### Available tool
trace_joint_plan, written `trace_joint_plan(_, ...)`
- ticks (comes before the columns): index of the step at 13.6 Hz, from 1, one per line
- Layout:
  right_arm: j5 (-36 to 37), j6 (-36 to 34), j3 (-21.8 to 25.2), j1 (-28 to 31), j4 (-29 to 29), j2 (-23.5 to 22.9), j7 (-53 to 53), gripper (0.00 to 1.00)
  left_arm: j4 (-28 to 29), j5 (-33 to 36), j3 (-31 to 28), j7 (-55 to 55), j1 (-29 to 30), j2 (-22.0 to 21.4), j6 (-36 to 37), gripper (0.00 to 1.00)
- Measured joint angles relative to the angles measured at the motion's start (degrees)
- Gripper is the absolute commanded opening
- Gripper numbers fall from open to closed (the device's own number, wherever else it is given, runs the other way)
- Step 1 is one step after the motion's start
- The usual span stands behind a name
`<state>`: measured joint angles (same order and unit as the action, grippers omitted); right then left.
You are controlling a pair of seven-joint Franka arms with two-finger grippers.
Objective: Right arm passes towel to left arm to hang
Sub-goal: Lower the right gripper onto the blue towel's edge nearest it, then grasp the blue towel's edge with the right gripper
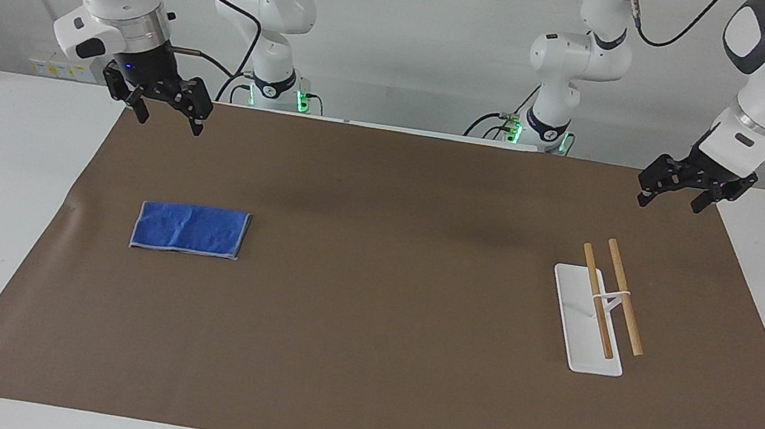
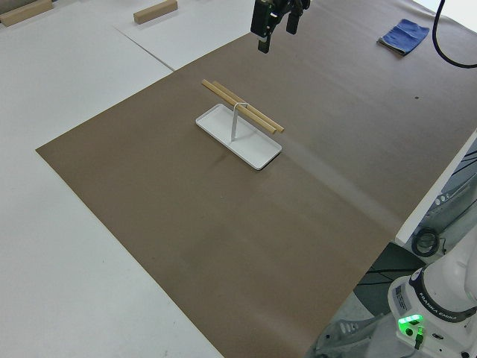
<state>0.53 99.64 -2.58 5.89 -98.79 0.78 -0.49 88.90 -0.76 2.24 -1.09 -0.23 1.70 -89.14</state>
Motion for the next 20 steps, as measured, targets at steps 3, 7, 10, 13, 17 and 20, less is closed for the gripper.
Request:
trace_joint_plan(3,0.0,8.3,0.0,1.1,-7.0,-0.1,-3.1,1.00,0.0,0.0,0.0,0.0,0.0,0.0,-0.1,1.00)
trace_joint_plan(7,0.0,18.4,0.1,2.1,-15.5,-1.6,-3.7,1.00,0.0,0.0,0.0,0.0,0.0,0.0,-0.1,1.00)
trace_joint_plan(10,0.0,28.1,0.1,3.0,-20.7,-4.1,-4.0,1.00,0.0,0.0,0.0,0.0,0.0,0.0,-0.1,1.00)
trace_joint_plan(13,0.0,34.1,0.1,4.3,-23.5,-6.7,-6.1,1.00,0.0,0.0,0.0,0.0,0.0,0.0,-0.1,1.00)
trace_joint_plan(17,0.0,41.6,0.1,4.8,-25.9,-9.6,-6.5,1.00,0.0,0.0,0.0,0.0,0.0,0.0,-0.1,1.00)
trace_joint_plan(20,0.0,43.2,0.0,4.8,-26.9,-10.8,-6.5,1.00,0.0,0.0,0.0,0.0,0.0,0.0,-0.1,1.00)
